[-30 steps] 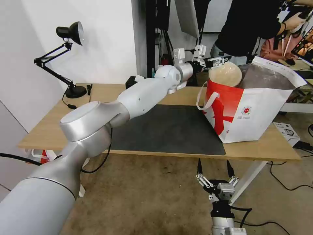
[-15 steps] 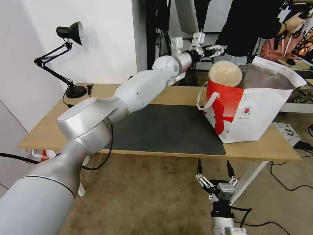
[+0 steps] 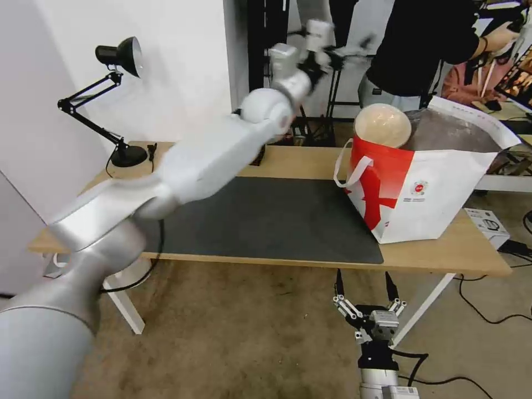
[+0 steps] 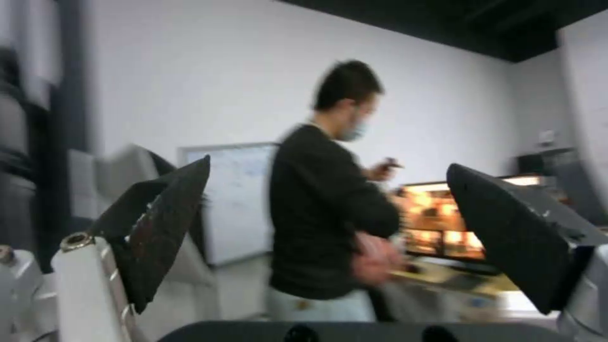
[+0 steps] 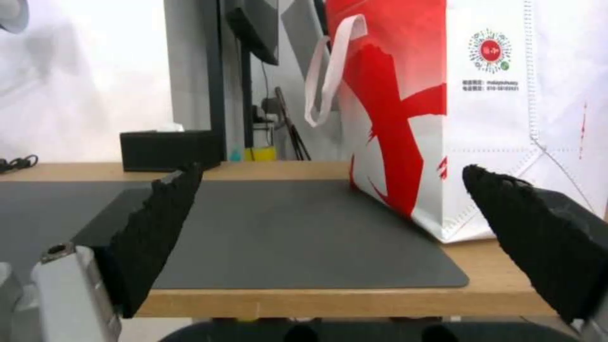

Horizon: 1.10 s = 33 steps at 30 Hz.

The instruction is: Pick up the trash from the table and place it into the takeout bag.

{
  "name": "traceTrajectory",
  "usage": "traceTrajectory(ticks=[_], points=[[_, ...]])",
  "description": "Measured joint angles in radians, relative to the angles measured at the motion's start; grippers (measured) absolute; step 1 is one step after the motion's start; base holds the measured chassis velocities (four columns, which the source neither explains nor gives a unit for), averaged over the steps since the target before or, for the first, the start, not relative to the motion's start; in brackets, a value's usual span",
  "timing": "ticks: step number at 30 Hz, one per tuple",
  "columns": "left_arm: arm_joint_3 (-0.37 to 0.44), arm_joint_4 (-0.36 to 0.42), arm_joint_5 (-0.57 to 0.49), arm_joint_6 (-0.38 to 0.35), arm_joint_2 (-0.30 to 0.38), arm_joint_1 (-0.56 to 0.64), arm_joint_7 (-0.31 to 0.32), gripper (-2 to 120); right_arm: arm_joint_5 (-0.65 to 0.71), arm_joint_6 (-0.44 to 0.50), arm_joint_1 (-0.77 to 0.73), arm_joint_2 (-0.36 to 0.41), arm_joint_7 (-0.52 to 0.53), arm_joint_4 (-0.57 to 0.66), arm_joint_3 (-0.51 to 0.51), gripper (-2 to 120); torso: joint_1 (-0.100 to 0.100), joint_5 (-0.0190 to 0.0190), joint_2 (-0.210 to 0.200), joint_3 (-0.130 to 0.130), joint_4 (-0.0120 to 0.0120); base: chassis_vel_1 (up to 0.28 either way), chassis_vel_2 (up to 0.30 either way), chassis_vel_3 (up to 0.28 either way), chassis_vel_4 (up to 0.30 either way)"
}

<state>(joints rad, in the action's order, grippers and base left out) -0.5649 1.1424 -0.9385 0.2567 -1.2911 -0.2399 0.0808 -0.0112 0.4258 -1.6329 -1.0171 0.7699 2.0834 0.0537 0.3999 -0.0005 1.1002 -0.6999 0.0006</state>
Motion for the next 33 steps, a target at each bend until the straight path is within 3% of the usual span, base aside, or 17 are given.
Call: traceTrajectory(ticks=[2, 3, 6, 7, 10, 15, 16, 17, 21, 33], points=[[0.026, 0.075, 0.082, 0.012, 0.056, 0.052, 0.088, 100, 0.0, 0.0, 0.0, 0.0, 0.0, 0.0, 0.0, 100, 0.0, 0.0001, 0.0, 0.0, -0.0008, 0.0, 0.0, 0.0, 0.0], [0.026, 0.075, 0.082, 0.012, 0.056, 0.052, 0.088, 100, 0.0, 0.0, 0.0, 0.0, 0.0, 0.0, 0.0, 100, 0.0, 0.0001, 0.0, 0.0, -0.0008, 0.0, 0.0, 0.0, 0.0], [0.079, 0.188, 0.144, 0.002, 0.131, 0.138, 0.205, 100, 0.0, 0.0, 0.0, 0.0, 0.0, 0.0, 0.0, 100, 0.0, 0.0001, 0.0, 0.0, -0.0009, 0.0, 0.0, 0.0, 0.0], [0.079, 0.188, 0.144, 0.002, 0.131, 0.138, 0.205, 100, 0.0, 0.0, 0.0, 0.0, 0.0, 0.0, 0.0, 100, 0.0, 0.0001, 0.0, 0.0, -0.0009, 0.0, 0.0, 0.0, 0.0], [0.138, 0.286, 0.217, 0.004, 0.236, 0.216, 0.248, 100, 0.0, 0.0, 0.0, 0.0, 0.0, 0.0, 0.0, 100, 0.0, 0.0, 0.0, 0.0, -0.0003, 0.0, 0.0, 0.0, 0.0], [0.195, 0.381, 0.256, 0.012, 0.347, 0.291, 0.253, 100, 0.0, 0.0, 0.0, 0.0, 0.0, 0.0, 0.0, 100, 0.0, 0.0003, 0.0, 0.0, -0.0004, 0.0, 0.0, 0.0, 0.0], [0.224, 0.429, 0.26, 0.008, 0.387, 0.339, 0.259, 100, 0.0, 0.0, 0.0, 0.0, 0.0, 0.0, 0.0, 100, 0.0, 0.0003, 0.0, 0.0, -0.0005, 0.0, 0.0, 0.0, 0.0], [0.224, 0.429, 0.26, 0.008, 0.387, 0.339, 0.259, 100, 0.0, 0.0, 0.0, 0.0, 0.0, 0.0, 0.0, 100, 0.0, 0.0003, 0.0, 0.0, -0.0005, 0.0, 0.0, 0.0, 0.0], [0.346, 0.525, 0.261, -0.014, 0.455, 0.49, 0.276, 100, 0.0, 0.0, 0.0, 0.0, 0.0, 0.0, 0.0, 100, 0.0, 0.0003, 0.0, 0.0, -0.0004, 0.0, 0.0, 0.0, 0.0], [0.54, 0.758, 0.303, -0.028, 0.527, 0.81, 0.293, 100, 0.0, 0.0, 0.0, 0.0, 0.0, 0.0, 0.0, 100, 0.0, 0.0004, 0.0, 0.0, -0.0008, 0.0, 0.0, 0.0, 0.0]])
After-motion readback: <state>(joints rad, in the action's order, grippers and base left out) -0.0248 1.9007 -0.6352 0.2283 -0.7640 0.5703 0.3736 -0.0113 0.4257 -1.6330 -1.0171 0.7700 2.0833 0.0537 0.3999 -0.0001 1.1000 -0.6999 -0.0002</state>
